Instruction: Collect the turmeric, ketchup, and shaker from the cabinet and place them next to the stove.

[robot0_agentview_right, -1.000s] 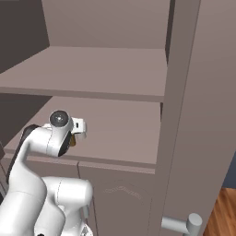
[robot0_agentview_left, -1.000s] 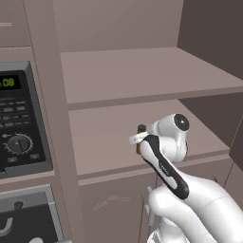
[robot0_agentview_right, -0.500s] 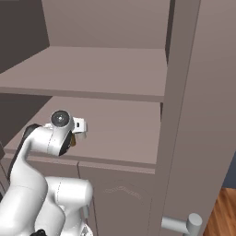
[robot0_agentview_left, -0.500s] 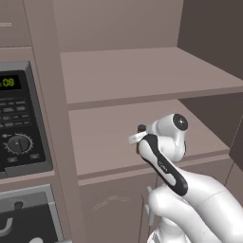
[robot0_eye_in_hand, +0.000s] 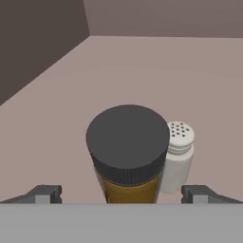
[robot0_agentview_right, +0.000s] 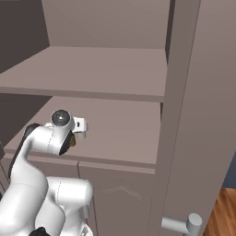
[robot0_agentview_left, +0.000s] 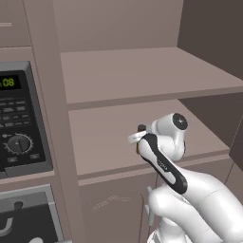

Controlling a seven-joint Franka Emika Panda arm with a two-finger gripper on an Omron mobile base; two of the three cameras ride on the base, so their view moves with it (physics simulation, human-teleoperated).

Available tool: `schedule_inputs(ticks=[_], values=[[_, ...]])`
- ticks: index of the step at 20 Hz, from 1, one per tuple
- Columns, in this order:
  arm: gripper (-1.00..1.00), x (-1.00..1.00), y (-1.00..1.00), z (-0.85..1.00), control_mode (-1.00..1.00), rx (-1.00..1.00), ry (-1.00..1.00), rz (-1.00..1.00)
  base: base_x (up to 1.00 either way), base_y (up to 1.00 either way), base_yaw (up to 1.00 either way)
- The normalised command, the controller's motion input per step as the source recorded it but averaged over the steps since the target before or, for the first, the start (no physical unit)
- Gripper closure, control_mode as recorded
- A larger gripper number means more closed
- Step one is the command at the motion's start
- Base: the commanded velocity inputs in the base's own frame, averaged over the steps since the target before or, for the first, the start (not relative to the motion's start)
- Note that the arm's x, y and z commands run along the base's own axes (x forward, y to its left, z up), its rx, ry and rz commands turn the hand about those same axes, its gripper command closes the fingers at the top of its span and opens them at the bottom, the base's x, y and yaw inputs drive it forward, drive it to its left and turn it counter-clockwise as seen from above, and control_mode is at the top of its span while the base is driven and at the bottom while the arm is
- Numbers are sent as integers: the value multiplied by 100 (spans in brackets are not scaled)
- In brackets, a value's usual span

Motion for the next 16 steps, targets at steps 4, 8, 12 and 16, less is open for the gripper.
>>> schedule_inputs(ticks=[4, 8, 12, 16], values=[[-100, 9, 0, 0, -100, 0, 0, 0, 0, 0, 0], [-100, 6, 0, 0, -100, 0, 0, 0, 0, 0, 0], [-100, 5, 0, 0, -100, 0, 0, 0, 0, 0, 0], [100, 6, 0, 0, -100, 0, 0, 0, 0, 0, 0]])
